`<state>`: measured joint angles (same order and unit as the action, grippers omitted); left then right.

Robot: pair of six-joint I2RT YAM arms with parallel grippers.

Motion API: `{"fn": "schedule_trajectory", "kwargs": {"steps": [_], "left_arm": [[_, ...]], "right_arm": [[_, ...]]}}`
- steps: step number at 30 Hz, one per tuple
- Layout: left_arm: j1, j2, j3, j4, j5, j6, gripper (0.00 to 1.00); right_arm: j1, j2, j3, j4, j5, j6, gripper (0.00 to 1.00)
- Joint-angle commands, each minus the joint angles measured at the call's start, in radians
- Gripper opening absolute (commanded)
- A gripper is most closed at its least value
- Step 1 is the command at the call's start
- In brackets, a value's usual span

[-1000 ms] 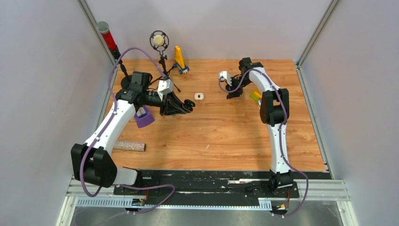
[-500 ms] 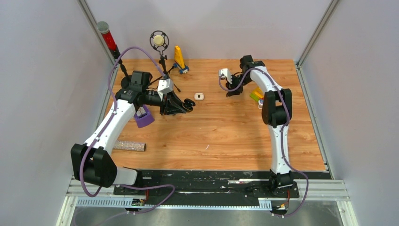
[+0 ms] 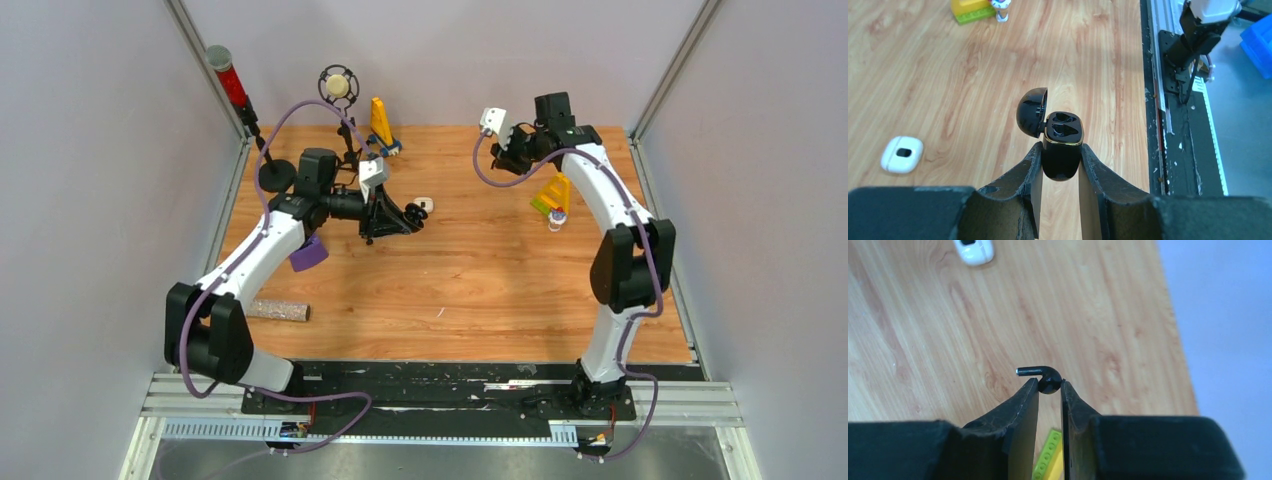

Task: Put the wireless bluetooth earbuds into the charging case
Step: Pick up the earbud from the center of the board.

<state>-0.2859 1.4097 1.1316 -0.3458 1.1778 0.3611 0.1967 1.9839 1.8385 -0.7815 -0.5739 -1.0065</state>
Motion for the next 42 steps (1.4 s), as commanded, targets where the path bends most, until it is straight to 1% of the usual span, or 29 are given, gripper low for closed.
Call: {"fn": "schedule_trajectory", "kwargs": {"steps": [1,5,8,9,12,13,18,22,27,33,42], "left_arm": [[-0.032,0.050,0.003,0.161,-0.081,-0.178,0.00],[-0.036,0.073,0.028,0.183,-0.044,-0.231,0.00],[-0.036,0.078,0.040,0.208,-0.006,-0.261,0.00],[-0.036,0.077,0.036,0.224,0.004,-0.294,0.00],[-0.036,0.080,0.018,0.321,0.012,-0.397,0.00],[-0.036,0.084,0.009,0.330,0.012,-0.417,0.00],[-0.036,0.103,0.001,0.532,-0.001,-0.599,0.00],[-0.036,0.114,0.014,0.646,-0.029,-0.699,0.00],[-0.036,0.110,0.017,0.719,-0.088,-0.756,0.00],[-0.035,0.080,-0.004,0.750,-0.127,-0.783,0.00],[-0.034,0.053,-0.019,0.799,-0.115,-0.840,0.00]], "right_arm": [[0.049,-0.190,-0.090,0.209,0.136,0.146,0.19],[0.127,-0.322,-0.189,0.285,0.246,0.187,0.20],[0.214,-0.407,-0.243,0.340,0.369,0.194,0.21],[0.240,-0.428,-0.248,0.348,0.405,0.202,0.21],[0.312,-0.469,-0.243,0.349,0.481,0.244,0.21],[0.333,-0.477,-0.238,0.351,0.510,0.255,0.21],[0.443,-0.496,-0.218,0.355,0.654,0.266,0.21],[0.524,-0.518,-0.225,0.355,0.717,0.248,0.21],[0.604,-0.523,-0.211,0.354,0.794,0.252,0.21],[0.669,-0.515,-0.212,0.358,0.841,0.258,0.22],[0.722,-0.482,-0.211,0.391,0.904,0.233,0.21]]}}
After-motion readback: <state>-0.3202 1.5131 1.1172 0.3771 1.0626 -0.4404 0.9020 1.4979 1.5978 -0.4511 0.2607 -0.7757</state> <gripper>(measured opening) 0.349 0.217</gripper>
